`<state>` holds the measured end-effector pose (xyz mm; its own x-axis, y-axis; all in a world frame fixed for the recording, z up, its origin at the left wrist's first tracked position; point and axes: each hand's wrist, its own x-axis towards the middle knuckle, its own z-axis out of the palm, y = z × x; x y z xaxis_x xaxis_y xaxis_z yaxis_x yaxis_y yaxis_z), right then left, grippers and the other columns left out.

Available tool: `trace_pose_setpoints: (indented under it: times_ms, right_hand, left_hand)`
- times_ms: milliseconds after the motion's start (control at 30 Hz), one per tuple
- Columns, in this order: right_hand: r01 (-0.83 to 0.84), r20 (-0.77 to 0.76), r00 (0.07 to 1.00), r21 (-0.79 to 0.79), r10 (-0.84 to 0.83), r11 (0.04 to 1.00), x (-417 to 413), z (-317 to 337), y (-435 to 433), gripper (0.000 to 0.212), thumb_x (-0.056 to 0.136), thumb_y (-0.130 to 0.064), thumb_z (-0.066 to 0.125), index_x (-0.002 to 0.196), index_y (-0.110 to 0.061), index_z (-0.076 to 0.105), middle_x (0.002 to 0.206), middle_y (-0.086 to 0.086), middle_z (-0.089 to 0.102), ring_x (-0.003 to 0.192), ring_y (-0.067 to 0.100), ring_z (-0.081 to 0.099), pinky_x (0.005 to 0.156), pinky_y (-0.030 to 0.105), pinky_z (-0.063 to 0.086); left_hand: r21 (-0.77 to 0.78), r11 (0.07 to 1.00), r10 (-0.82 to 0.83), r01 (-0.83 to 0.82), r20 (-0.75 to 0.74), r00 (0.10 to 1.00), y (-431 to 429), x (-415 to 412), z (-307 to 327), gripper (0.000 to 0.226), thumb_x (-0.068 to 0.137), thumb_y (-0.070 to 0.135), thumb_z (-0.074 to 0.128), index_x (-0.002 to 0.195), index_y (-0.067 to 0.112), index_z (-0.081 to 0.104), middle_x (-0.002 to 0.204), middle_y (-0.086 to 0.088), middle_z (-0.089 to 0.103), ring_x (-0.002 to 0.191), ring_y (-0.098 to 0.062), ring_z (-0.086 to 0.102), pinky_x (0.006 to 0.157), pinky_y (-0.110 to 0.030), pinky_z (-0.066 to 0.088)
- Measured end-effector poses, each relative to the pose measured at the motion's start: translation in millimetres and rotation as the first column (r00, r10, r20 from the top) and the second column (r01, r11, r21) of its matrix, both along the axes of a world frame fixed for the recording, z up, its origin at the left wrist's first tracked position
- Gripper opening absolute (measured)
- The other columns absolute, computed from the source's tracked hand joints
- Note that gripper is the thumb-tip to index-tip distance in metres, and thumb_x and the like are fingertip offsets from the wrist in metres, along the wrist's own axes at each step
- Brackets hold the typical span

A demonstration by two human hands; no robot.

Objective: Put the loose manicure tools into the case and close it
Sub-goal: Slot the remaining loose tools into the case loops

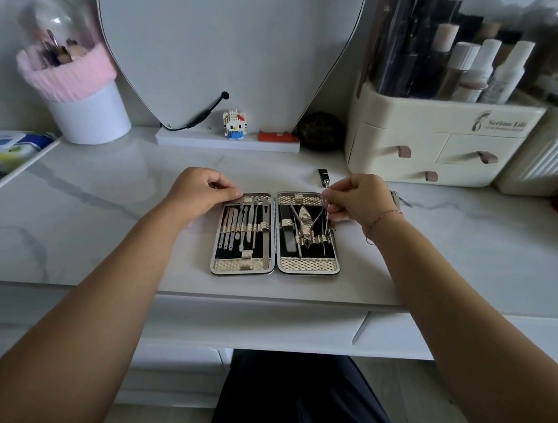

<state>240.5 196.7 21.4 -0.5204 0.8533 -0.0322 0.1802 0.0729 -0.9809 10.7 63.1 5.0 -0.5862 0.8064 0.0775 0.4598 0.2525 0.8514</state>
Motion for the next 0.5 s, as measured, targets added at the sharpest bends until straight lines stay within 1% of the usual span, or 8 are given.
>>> trace_pose_setpoints:
  times_ms: [67,133,200,300,433,500]
  right_hand:
    - [-0.006,0.0,1.0,-0.004,0.006,1.0,-0.7,0.4,-1.0,0.012,0.081,0.004,0.066,0.09,0.008,0.061,0.062,0.014,0.059,0.038,0.005,0.056,0.043,0.019,0.053]
    - [-0.012,0.005,1.0,0.004,0.012,1.0,-1.2,1.5,-2.0,0.007,0.081,0.004,0.065,0.08,0.004,0.059,0.061,0.015,0.058,0.037,0.006,0.056,0.043,0.02,0.053]
    - [-0.009,0.012,1.0,0.024,0.009,1.0,-1.5,2.7,-2.1,0.012,0.082,0.005,0.065,0.073,0.0,0.057,0.059,0.013,0.058,0.037,0.006,0.055,0.043,0.02,0.053]
    - [-0.003,0.026,1.0,0.068,0.001,0.998,-2.3,3.6,-1.7,0.012,0.082,0.004,0.064,0.074,0.0,0.058,0.053,0.007,0.058,0.036,0.006,0.055,0.043,0.02,0.053]
    - [-0.041,0.109,0.994,0.124,0.027,0.991,-1.6,1.3,0.1,0.01,0.082,-0.001,0.066,0.075,-0.004,0.06,0.061,0.012,0.058,0.045,0.014,0.055,0.049,0.024,0.057]
    - [-0.08,0.169,0.984,0.145,0.055,0.986,-0.3,0.9,0.6,0.011,0.081,-0.004,0.069,0.073,-0.006,0.061,0.059,0.008,0.057,0.041,0.008,0.054,0.05,0.021,0.056]
  left_hand:
    - [0.003,1.0,0.0,0.0,0.004,1.0,-0.1,-0.2,-0.1,0.009,0.071,0.022,0.08,0.072,0.024,0.071,0.075,0.002,0.069,0.078,-0.017,0.062,0.088,-0.039,0.05]
    - [0.007,1.0,-0.002,0.002,-0.006,1.0,-0.2,-0.4,-0.5,0.01,0.071,0.022,0.08,0.074,0.023,0.071,0.076,0.001,0.068,0.076,-0.016,0.06,0.087,-0.037,0.05]
    - [0.007,1.0,-0.003,0.003,-0.019,1.0,-0.3,0.0,-0.6,0.01,0.071,0.023,0.08,0.073,0.023,0.07,0.075,0.002,0.068,0.075,-0.015,0.06,0.084,-0.035,0.049]
    - [0.008,1.0,-0.005,0.005,-0.013,1.0,-0.5,0.2,-0.8,0.009,0.072,0.022,0.08,0.072,0.023,0.07,0.073,0.003,0.067,0.073,-0.014,0.059,0.08,-0.032,0.048]
    - [0.015,1.0,-0.01,0.01,-0.034,0.999,-0.4,2.2,0.2,0.009,0.073,0.021,0.079,0.073,0.022,0.069,0.073,0.005,0.066,0.07,-0.009,0.057,0.071,-0.022,0.043]
    - [0.014,1.0,-0.011,0.011,-0.042,0.999,-0.8,3.0,1.0,0.01,0.074,0.021,0.078,0.073,0.023,0.069,0.073,0.006,0.066,0.069,-0.007,0.056,0.069,-0.019,0.043]
